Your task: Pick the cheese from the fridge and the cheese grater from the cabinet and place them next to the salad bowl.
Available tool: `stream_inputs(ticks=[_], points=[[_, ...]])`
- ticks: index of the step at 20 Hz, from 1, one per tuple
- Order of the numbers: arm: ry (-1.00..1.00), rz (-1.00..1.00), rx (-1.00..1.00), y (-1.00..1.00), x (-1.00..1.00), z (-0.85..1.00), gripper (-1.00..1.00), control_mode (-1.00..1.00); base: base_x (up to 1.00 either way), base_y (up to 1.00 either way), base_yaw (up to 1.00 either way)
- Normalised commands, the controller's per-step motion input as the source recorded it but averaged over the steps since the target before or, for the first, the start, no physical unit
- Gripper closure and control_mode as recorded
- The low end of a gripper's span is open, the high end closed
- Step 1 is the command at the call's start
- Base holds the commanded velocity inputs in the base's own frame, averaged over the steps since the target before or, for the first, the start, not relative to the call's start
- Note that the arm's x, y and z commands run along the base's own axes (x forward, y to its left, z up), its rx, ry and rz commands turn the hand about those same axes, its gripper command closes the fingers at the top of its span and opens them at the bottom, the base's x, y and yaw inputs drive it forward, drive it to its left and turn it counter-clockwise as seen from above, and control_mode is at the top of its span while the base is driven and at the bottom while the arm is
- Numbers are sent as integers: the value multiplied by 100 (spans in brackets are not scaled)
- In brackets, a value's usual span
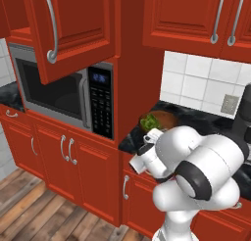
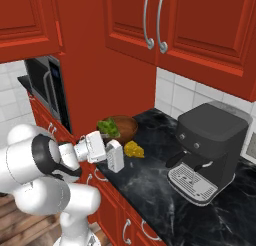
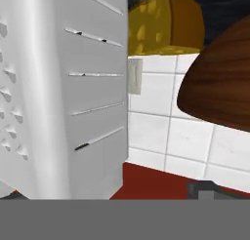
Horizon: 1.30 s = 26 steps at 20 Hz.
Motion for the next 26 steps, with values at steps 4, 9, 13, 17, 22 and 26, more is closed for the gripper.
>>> stream_inputs(ticks=[4, 9, 13, 17, 22, 26], points=[[-18, 8, 0, -29, -1, -29, -100, -100, 0, 0, 0], [-26, 9, 0, -28, -12, -18, -100, -100, 0, 0, 0], [-4, 6, 0, -18, -1, -25, -100, -100, 0, 0, 0], [-5, 9, 0, -2, -13, -6, -100, -100, 0, 0, 0], [-1, 7, 0, 0, -30, 0, -100, -100, 0, 0, 0], [0, 3, 0, 0, -37, 0, -100, -100, 0, 0, 0]])
